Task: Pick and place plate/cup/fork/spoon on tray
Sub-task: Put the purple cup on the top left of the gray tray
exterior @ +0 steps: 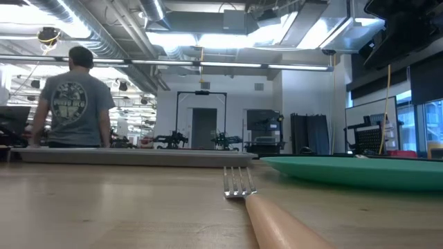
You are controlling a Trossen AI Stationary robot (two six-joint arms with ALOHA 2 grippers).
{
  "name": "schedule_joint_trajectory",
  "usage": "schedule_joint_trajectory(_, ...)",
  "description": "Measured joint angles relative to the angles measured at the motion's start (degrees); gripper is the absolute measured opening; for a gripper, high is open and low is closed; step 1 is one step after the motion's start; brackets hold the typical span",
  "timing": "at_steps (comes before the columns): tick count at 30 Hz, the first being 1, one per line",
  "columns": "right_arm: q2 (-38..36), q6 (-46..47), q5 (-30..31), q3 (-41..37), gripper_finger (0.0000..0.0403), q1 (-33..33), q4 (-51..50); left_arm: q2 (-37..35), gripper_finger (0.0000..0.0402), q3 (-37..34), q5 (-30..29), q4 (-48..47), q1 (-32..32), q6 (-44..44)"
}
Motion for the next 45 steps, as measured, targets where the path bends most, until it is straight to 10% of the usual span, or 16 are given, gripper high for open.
schedule_joint_trajectory(45,0.0,0.3,0.1,0.0,0.0014,0.0,0.0,0.1,0.0040,-4.7,-1.9,6.9,-0.6,-1.4)
